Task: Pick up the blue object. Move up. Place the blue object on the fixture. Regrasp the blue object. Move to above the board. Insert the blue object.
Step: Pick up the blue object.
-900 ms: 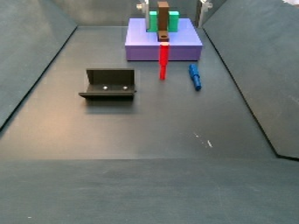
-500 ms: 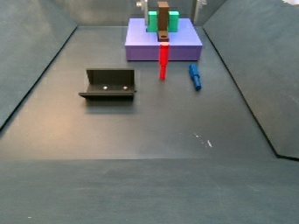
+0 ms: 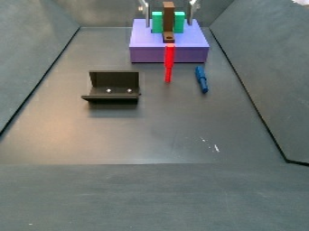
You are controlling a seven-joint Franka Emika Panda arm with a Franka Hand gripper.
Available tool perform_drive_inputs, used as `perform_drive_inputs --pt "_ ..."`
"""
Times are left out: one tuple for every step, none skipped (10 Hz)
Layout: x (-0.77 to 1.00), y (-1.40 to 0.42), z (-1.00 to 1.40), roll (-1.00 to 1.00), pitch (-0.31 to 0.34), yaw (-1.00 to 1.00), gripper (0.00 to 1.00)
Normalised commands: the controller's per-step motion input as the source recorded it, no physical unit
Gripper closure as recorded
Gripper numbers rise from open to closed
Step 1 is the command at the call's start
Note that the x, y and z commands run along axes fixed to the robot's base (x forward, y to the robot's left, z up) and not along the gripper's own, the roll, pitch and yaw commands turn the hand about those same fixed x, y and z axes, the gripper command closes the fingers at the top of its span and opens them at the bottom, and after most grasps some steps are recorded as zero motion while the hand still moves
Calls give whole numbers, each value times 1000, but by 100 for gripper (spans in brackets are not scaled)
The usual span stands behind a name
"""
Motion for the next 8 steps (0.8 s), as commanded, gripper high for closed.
perform_drive_inputs --pt "14 -117 -403 -199 -113 0 0" --pt "0 -109 -391 -173 -89 0 0" --pt "26 -140 -386 -157 -83 0 0" --pt "46 -149 -463 -89 -86 -63 0" --pt "14 -146 -417 -50 -69 0 0" --pt "6 -114 -386 -63 -51 0 0" --pt "0 -123 -366 -47 -43 0 0" --pt "0 -97 -346 -49 -27 0 0"
